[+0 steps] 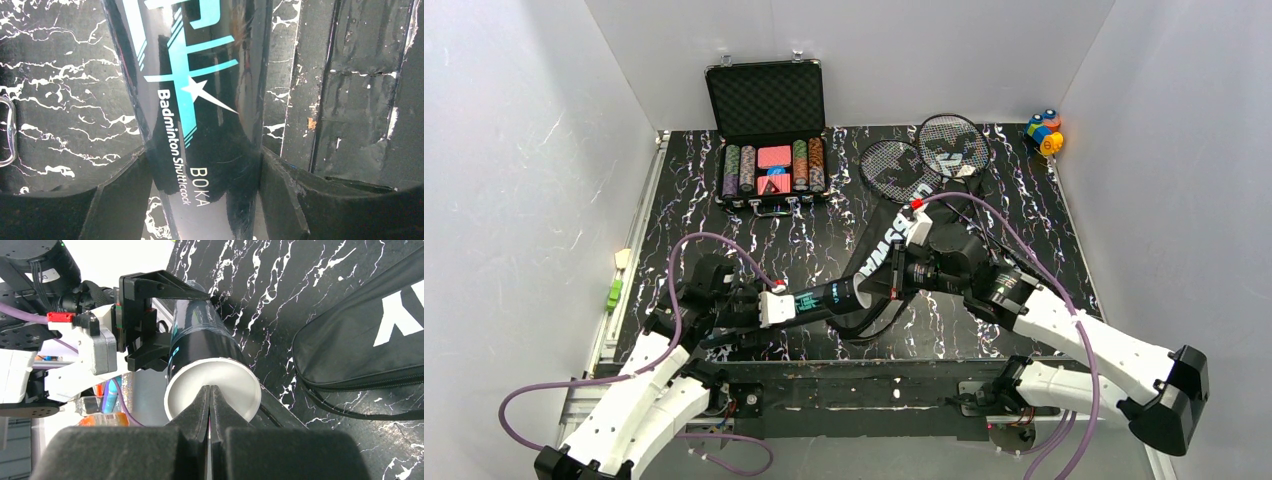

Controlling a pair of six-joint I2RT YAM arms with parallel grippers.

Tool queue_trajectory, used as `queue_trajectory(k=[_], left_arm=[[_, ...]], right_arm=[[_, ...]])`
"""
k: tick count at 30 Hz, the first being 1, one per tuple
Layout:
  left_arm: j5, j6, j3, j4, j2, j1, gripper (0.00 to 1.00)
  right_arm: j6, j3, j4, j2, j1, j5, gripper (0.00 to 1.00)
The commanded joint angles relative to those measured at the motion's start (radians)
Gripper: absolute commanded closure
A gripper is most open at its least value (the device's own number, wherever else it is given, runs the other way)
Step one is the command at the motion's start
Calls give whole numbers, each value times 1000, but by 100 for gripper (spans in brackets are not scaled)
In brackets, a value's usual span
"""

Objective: Pack up the badminton gear

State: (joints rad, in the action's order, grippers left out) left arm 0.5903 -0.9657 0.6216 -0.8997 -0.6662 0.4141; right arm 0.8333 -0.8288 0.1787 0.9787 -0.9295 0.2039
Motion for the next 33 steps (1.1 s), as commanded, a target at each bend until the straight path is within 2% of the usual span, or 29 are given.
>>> queue_trajectory(k=[1, 4, 9, 14, 16, 19, 22, 25, 33], left_arm=[[171, 10, 74, 118, 2, 17, 100], [156, 28, 67, 131, 0, 16, 100], [-6, 182, 60, 234, -55, 17, 100], [-277, 295, 135, 263, -238, 8, 100], [-338, 334, 174, 272, -321, -40, 100], [-354, 376, 221, 295, -435, -160, 100], [-379, 341, 261, 281, -565, -243, 100], [-453, 309, 265, 295, -656, -288, 100], [-505, 337, 289, 295, -845, -354, 100]], right_arm=[[-2, -31, -22, 33, -54, 44, 99], [-18, -63, 26, 4, -52, 3, 96], [-96, -210, 264, -75, 44, -146, 56], [-160, -308, 433, -128, 288, -101, 35], [-186, -335, 481, -129, 345, -91, 29], [-211, -354, 537, -128, 386, -118, 28], [-213, -329, 556, -135, 408, -130, 28], [-198, -282, 549, -148, 425, -125, 27], [-174, -212, 568, -121, 480, -121, 27]])
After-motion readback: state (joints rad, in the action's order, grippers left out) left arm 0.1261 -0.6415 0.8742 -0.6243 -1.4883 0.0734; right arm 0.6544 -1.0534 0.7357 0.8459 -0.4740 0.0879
